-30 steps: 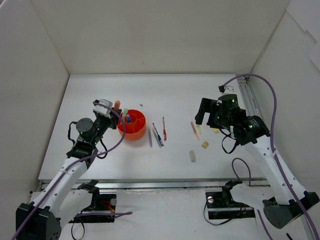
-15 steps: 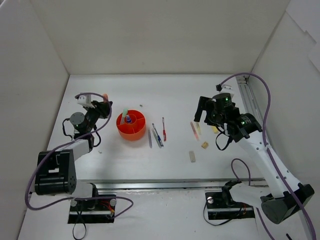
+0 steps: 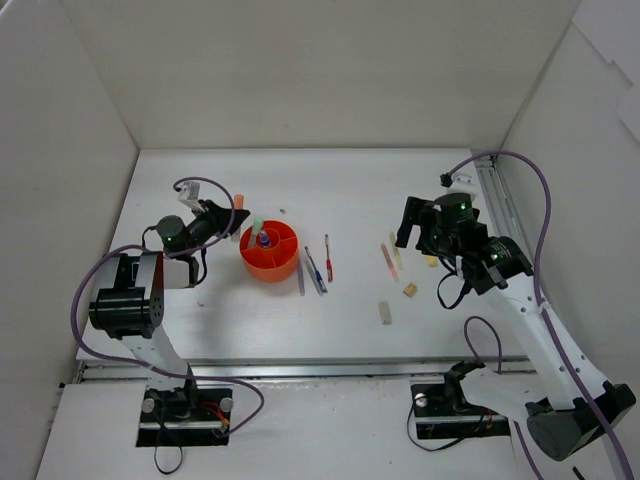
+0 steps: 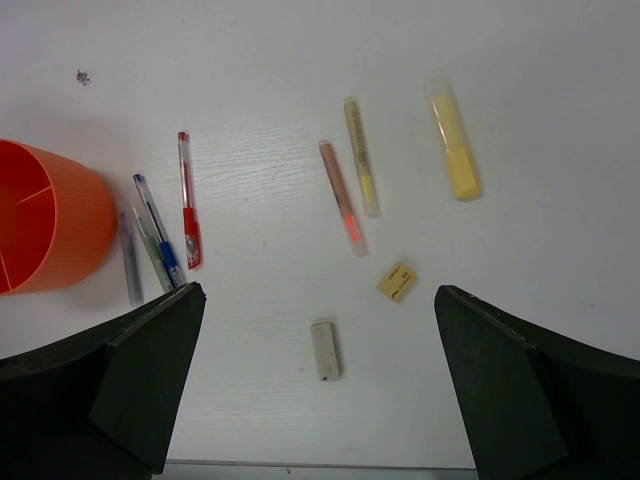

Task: Sort the stationery into containers
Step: Place the stationery in the storage box.

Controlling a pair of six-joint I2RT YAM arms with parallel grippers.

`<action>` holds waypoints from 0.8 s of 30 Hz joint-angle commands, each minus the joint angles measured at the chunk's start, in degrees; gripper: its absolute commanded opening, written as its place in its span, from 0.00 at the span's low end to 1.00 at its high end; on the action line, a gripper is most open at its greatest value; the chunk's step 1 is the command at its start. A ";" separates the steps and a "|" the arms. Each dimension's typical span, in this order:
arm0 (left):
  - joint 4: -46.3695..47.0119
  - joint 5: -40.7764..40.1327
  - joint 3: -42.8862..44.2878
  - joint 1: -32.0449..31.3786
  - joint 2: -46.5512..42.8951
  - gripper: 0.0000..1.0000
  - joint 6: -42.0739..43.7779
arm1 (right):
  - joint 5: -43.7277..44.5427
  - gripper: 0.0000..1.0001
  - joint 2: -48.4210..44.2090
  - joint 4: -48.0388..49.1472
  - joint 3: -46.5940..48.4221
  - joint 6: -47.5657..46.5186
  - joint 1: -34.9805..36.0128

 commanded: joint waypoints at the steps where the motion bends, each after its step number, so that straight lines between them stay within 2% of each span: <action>1: 26.26 1.60 0.50 0.55 -5.05 0.00 -1.09 | 2.46 0.98 -1.53 2.55 -0.29 -0.89 -0.55; 5: 26.26 -0.59 -0.99 -0.40 -8.03 0.00 0.48 | 2.11 0.98 -1.62 2.72 -0.56 -0.89 -0.55; 9: 24.78 -4.63 -2.92 -3.31 -11.37 0.00 6.61 | 2.02 0.98 -2.32 2.72 -1.09 -0.54 -0.55; 13: 20.03 -12.35 -4.86 -6.91 -13.49 0.00 13.31 | 2.37 0.98 -4.25 2.72 -2.14 -0.36 -0.55; 19: 20.29 -17.29 -3.89 -9.20 -12.17 0.00 16.04 | 3.42 0.98 -7.77 2.64 -3.72 -0.10 -0.46; 24: 23.44 -17.82 -3.28 -9.20 -8.83 0.00 16.48 | 4.83 0.98 -10.67 2.63 -4.69 -0.36 -0.54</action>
